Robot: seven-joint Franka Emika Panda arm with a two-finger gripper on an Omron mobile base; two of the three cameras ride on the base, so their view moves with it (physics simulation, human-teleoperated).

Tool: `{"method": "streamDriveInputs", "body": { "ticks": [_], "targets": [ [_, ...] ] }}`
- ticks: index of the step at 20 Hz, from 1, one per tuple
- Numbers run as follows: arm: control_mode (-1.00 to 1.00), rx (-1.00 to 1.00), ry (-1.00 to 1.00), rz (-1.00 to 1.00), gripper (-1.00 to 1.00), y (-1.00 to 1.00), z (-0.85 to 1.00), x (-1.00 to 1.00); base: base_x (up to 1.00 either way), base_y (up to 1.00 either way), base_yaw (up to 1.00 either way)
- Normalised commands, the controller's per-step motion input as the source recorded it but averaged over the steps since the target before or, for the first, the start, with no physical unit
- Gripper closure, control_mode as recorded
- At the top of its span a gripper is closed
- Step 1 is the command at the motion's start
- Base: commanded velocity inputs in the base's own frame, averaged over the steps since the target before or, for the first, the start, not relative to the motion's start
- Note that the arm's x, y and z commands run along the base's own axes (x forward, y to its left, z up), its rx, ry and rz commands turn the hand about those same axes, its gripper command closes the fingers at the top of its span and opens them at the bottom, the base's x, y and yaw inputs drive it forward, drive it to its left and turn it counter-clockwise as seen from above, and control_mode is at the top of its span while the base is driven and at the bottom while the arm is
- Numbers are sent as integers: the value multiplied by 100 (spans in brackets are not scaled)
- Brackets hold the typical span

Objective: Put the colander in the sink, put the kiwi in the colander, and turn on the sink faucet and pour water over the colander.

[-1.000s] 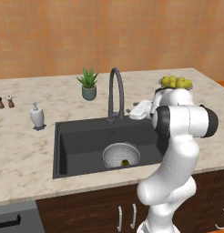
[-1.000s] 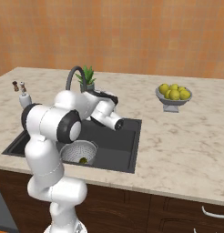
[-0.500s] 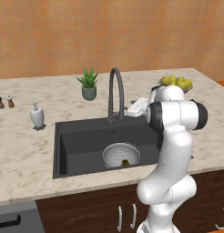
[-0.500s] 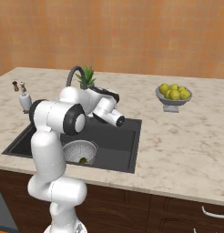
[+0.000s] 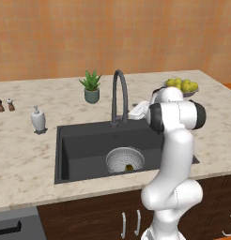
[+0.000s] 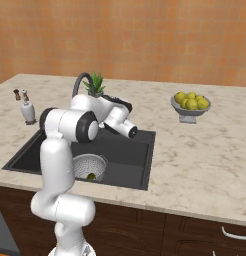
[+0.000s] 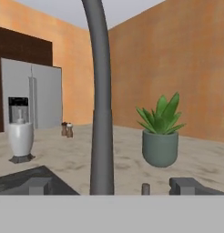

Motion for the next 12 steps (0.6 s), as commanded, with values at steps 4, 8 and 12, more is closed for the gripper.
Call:
{"method": "streamDriveInputs", "body": {
  "ticks": [4,8,12],
  "targets": [
    [-100,2,0,0,-100,3,-15,32,0,0,0],
    [-100,1,0,0,-100,0,-13,31,0,0,0],
    [-100,0,0,0,-100,0,-11,36,0,0,0]
  ]
}}
